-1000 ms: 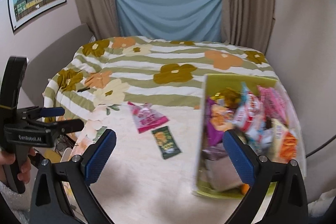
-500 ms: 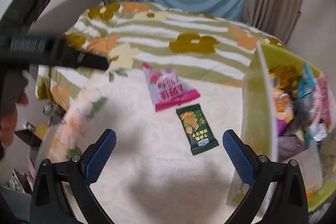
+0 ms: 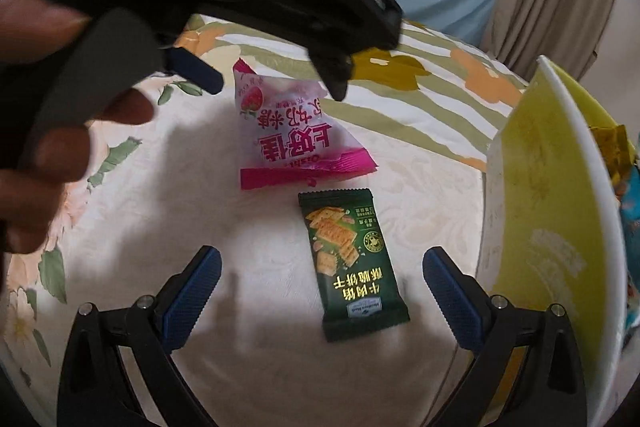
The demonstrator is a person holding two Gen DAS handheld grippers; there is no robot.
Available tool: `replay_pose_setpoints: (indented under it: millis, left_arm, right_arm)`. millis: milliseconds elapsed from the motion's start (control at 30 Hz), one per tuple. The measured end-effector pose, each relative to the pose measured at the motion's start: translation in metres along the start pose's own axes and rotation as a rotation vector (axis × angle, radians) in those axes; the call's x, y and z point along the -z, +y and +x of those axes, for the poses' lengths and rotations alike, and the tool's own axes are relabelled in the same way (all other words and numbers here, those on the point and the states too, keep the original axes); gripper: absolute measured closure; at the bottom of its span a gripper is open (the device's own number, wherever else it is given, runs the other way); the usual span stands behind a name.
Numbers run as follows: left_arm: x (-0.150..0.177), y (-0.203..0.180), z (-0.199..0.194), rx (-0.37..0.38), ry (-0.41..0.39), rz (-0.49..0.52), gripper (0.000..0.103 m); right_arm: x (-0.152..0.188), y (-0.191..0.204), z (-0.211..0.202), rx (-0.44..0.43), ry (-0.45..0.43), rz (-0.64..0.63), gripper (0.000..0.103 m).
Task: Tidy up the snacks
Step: 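Move both tools over the pink strawberry bag and green cracker packet, then grasp the pink strawberry bag with the left tool while the right tool grasps the green cracker packet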
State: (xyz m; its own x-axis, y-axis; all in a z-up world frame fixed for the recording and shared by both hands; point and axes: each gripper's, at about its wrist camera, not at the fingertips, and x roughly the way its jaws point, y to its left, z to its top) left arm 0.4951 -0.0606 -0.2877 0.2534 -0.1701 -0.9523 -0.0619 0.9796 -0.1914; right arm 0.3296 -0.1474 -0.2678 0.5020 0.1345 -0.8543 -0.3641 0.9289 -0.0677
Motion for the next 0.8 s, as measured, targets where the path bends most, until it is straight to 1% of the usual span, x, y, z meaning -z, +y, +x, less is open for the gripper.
replay_pose_setpoints:
  millis: [67,133,200,267,333,433,633,700,800]
  left_arm:
    - [-0.004,0.001,0.012,-0.037,0.017,-0.017,0.007]
    - [-0.006,0.002,0.022,-0.072,0.035,-0.017,0.007]
    - [-0.004,0.004,0.027,-0.074,0.040,-0.001,0.007]
    - [-0.001,0.005,0.028,-0.068,0.036,0.020,0.007]
    - [0.003,0.006,0.026,-0.068,0.029,0.065,0.007]
    - [0.009,0.011,0.022,-0.070,0.024,0.113,0.007]
    - [0.016,0.022,0.015,-0.031,0.010,0.149,0.020]
    - [0.016,0.023,0.013,-0.021,0.002,0.162,0.029]
    - [0.017,0.028,0.010,-0.008,0.000,0.171,0.037]
  right_arm:
    - [0.000,0.001,0.003,-0.023,0.002,-0.006,0.003]
    - [0.001,0.006,0.007,-0.025,0.005,-0.035,0.003]
    - [0.002,0.008,0.009,-0.023,0.006,-0.053,0.003]
    - [0.001,0.006,0.009,-0.030,0.006,-0.040,0.003]
    - [0.001,0.003,0.009,-0.050,0.008,-0.021,0.003]
    - [0.001,0.000,0.009,-0.041,0.007,-0.029,0.003]
    - [0.001,-0.007,0.018,-0.022,0.024,0.006,0.003]
    - [0.000,-0.011,0.022,-0.020,0.028,0.025,0.003]
    - [-0.002,-0.014,0.026,-0.018,0.029,0.043,0.003]
